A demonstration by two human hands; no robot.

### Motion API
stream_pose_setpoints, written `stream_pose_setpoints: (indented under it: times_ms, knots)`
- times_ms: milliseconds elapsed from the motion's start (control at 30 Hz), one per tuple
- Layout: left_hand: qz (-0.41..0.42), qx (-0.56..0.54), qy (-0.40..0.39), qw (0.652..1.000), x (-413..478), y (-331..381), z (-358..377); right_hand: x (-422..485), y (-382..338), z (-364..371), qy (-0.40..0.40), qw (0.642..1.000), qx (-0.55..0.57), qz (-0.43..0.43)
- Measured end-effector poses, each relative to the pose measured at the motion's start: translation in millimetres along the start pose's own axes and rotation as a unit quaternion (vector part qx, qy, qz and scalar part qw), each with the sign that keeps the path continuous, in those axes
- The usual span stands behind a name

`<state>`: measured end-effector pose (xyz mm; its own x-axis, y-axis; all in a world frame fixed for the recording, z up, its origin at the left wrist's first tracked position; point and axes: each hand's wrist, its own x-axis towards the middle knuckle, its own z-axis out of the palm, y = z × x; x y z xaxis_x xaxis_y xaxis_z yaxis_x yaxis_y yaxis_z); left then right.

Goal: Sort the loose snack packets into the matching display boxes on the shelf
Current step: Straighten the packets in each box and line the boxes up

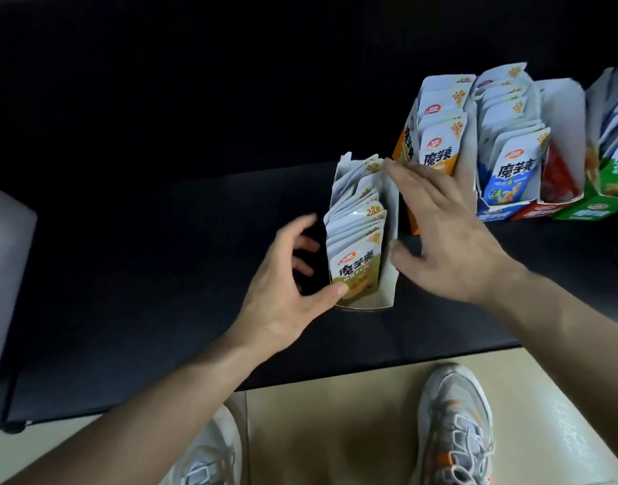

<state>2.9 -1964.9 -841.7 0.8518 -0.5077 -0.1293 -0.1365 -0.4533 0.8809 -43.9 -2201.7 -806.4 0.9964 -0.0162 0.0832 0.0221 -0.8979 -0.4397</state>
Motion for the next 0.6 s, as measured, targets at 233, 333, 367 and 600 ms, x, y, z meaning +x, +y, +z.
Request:
stream_pose_setpoints:
  times_ms: [233,333,367,600]
  knots:
    - [0.078,0.063,0.011,0.995,17,14,-7,13,14,-6,0.085,0.996,0.003,-0.039]
    - [0.081,0.065,0.011,0.995,19,15,-4,21,15,-16,0.07,0.994,0.063,-0.056]
    - [0.081,0.063,0.013,0.995,20,15,-4,23,12,-21,0.061,0.992,0.101,-0.041]
    - [0.078,0.058,0.01,0.995,26,20,5,21,-9,-32,0.022,0.983,0.18,-0.024]
